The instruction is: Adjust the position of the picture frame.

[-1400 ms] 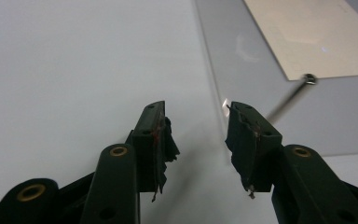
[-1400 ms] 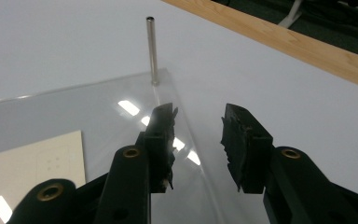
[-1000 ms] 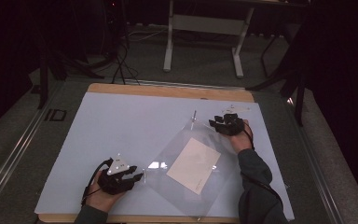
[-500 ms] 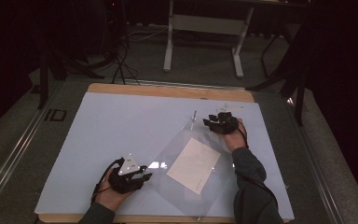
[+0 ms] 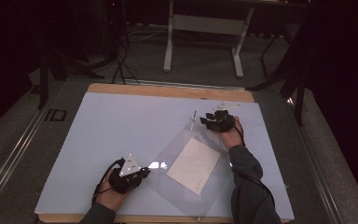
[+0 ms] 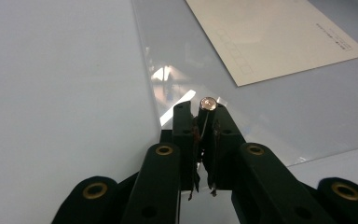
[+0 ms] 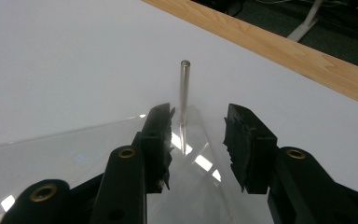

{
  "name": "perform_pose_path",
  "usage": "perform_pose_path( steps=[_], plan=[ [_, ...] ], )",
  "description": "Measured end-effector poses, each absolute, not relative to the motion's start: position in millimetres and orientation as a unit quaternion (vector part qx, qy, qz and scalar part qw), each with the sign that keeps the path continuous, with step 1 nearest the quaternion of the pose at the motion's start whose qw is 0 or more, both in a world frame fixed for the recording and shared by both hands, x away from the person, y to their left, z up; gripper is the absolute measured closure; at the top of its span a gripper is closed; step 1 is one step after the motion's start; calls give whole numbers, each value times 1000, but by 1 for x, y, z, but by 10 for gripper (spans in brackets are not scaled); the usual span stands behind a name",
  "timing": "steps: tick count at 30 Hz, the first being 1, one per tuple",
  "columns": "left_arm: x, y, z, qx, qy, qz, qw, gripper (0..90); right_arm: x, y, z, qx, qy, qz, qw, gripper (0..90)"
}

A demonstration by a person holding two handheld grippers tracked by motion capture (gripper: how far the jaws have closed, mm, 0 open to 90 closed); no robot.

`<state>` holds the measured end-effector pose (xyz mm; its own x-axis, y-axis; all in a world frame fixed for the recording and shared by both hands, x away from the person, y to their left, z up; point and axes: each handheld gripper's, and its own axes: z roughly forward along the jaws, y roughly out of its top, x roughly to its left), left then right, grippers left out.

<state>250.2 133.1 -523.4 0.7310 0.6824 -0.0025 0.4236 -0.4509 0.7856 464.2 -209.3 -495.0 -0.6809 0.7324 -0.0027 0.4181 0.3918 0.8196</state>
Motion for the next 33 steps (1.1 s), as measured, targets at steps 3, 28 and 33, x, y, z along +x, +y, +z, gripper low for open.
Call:
perform_pose_path(
  steps=[3,28,33],
  plan=[
    [250,133,-523,836,331,160,407,837,467,-207,-496,353,812,430,180,599],
    [248,131,-529,833,339,168,403,805,498,-180,-517,364,807,437,162,696],
    [248,129,-530,831,343,170,403,809,503,-171,-521,361,812,430,162,740]
  ],
)
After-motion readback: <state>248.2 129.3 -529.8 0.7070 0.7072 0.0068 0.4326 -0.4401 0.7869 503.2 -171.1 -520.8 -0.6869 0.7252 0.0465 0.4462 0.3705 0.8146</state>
